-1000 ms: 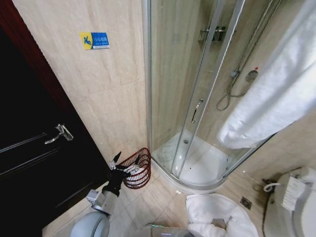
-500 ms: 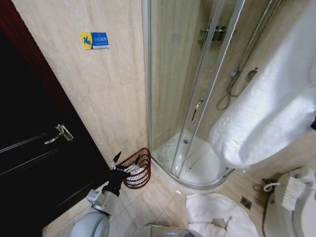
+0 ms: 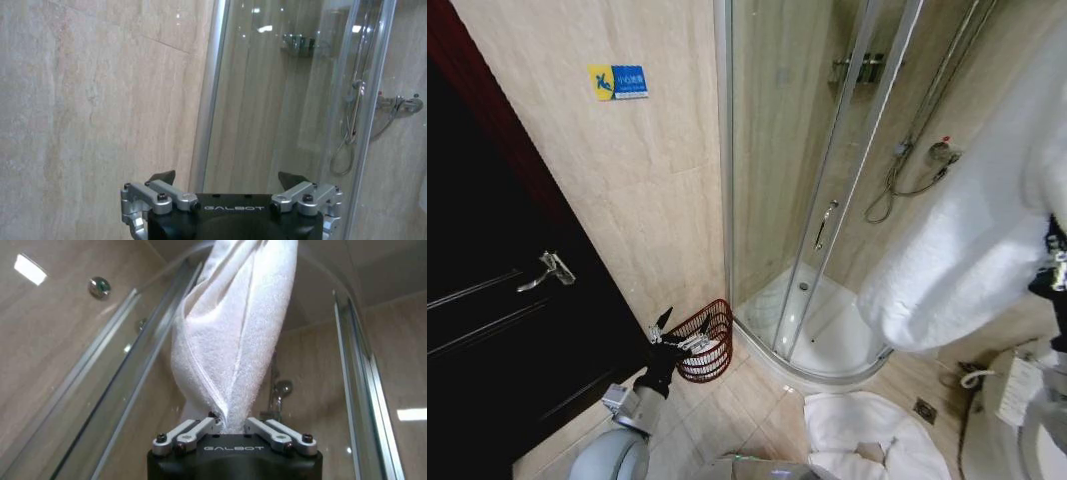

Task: Discard the used towel into the hamper.

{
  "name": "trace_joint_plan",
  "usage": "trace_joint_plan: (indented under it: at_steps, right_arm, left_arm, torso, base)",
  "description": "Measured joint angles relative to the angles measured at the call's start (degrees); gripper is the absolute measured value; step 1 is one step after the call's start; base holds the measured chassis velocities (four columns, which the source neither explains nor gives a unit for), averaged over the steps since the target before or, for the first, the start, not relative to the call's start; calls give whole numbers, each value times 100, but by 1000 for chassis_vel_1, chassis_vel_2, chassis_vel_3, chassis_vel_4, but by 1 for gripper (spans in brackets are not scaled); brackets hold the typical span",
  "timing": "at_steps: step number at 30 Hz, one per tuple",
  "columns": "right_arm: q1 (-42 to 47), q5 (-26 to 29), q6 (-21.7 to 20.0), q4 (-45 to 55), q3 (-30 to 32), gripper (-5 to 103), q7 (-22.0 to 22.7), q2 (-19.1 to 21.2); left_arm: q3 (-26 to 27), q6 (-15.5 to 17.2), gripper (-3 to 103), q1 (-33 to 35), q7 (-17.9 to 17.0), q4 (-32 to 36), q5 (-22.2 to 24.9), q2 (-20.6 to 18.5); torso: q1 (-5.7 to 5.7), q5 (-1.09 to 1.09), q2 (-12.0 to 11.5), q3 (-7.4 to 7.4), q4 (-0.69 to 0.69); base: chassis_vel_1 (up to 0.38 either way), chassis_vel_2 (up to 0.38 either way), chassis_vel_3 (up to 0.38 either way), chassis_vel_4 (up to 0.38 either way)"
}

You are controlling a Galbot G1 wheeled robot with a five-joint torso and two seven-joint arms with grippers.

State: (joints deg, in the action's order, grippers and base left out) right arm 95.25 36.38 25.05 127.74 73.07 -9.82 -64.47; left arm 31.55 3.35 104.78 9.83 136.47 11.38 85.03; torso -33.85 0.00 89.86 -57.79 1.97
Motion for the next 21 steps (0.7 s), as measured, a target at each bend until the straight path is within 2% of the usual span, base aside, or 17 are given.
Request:
trace_joint_plan:
  at_steps: [7,10,15,21]
  right_arm:
    - [127,-145,355,0,-264,6,-220,-465]
    - [185,-153,522,-62,-442,6,-294,-828]
    - [259,-233,691,-171,-597,6,-383,-1031]
    - [283,-273,827,-256,-645,6,-462,-1039]
  left_arm:
    - [0,0,100,0,0,0,0,0]
    - [0,0,100,0,0,0,0,0]
    - [0,0,100,0,0,0,0,0]
    - [0,0,100,0,0,0,0,0]
  torso:
    - [0,-1,0,0,0]
    - [0,3,0,0,-1]
    - [1,1,0,0,-1]
    - [0,0,0,0,-1]
  base:
    - [0,0,0,0]
    - [0,0,0,0]
    - [0,0,0,0]
    - [0,0,0,0]
